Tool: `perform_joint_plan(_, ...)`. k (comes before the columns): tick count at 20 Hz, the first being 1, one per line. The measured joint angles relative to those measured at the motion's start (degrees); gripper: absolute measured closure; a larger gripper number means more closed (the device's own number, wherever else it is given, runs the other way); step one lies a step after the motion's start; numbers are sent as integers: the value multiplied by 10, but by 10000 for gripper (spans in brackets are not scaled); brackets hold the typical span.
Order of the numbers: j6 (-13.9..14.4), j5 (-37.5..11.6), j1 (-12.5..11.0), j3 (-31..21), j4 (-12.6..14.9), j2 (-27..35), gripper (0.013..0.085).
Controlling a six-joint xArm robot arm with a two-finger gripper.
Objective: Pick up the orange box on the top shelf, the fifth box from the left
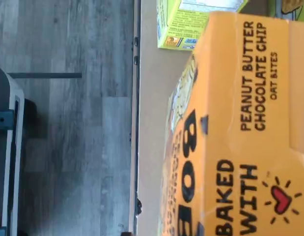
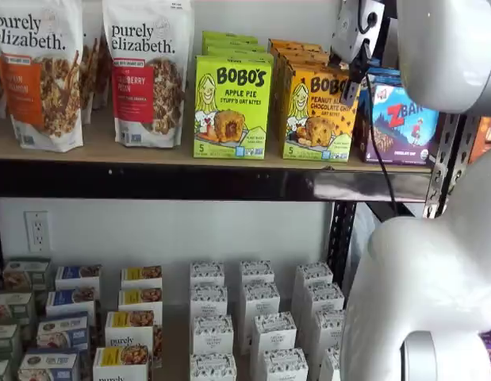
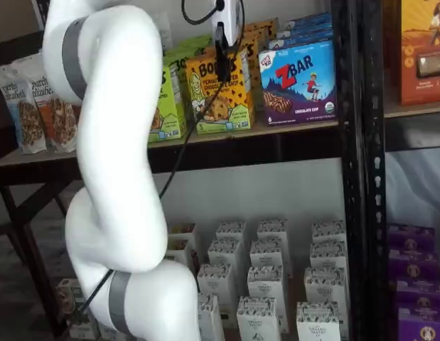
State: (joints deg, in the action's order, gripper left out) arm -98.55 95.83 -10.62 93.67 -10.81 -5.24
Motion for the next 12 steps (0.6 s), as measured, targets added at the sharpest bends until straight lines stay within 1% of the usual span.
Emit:
perform_joint_plan(2, 1, -2, 0, -1, -2, -1, 210)
perform_joint_plan(3, 1, -3, 1, -3, -3, -2, 210)
perform_joint_plan(4, 2, -5, 1, -5, -4, -4, 250)
perform_joint_plan(5, 2, -7, 1, -6, -4, -5, 250)
perform_joint_plan(6, 2, -8, 2, -7, -5, -6, 290)
perform_joint_plan(7, 3, -8, 2, -7, -5, -6, 290)
perform_joint_plan(8, 3, -8, 3, -8, -6, -6, 330)
perform_joint_plan(9, 4, -8, 3, -8, -6, -6, 330)
perform_joint_plan(10, 4, -8, 3, -8, -6, -7, 370)
perform_joint_plan(11, 5, -8, 4, -8, -6, -7, 370)
perform_joint_plan(12, 5, -8, 4, -9, -7, -7, 410)
